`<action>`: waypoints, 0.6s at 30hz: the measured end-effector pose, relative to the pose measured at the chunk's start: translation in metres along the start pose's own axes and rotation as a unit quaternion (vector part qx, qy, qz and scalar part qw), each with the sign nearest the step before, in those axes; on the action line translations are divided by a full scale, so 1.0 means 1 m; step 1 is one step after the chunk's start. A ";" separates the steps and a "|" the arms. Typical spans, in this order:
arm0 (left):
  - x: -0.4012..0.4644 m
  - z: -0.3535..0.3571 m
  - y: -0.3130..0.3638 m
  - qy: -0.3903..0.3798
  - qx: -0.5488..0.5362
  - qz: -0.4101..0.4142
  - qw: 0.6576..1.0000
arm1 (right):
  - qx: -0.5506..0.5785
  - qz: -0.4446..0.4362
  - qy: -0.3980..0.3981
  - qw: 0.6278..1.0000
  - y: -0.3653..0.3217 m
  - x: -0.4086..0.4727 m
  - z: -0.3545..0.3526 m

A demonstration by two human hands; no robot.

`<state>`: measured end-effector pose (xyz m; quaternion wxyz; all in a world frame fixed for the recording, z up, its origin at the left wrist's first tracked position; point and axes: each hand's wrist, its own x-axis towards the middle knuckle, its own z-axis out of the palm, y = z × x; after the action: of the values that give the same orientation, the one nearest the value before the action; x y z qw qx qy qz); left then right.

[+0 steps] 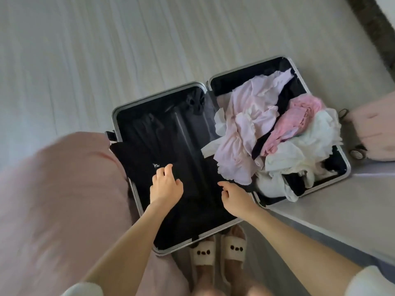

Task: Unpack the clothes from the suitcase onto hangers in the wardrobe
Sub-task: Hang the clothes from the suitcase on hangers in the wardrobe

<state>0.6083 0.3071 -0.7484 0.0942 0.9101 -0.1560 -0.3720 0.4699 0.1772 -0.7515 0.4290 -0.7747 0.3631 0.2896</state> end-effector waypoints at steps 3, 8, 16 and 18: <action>0.071 0.056 -0.036 0.018 0.028 -0.022 0.999 | -0.030 -0.034 -0.021 0.999 0.022 0.083 0.036; 0.172 0.119 -0.088 0.047 0.191 -0.014 0.980 | -0.049 -0.062 -0.040 0.996 0.047 0.192 0.089; 0.196 0.114 -0.094 0.128 0.063 0.011 0.990 | -0.017 -0.019 -0.058 0.998 0.056 0.208 0.102; 0.176 0.089 -0.076 0.130 -0.100 -0.043 0.986 | -0.003 -0.007 -0.058 0.998 0.048 0.184 0.091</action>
<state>0.6801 0.3112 -0.9471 0.1882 0.9426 -0.0652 -0.2681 0.5234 0.1812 -0.9553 0.4493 -0.7604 0.3309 0.3323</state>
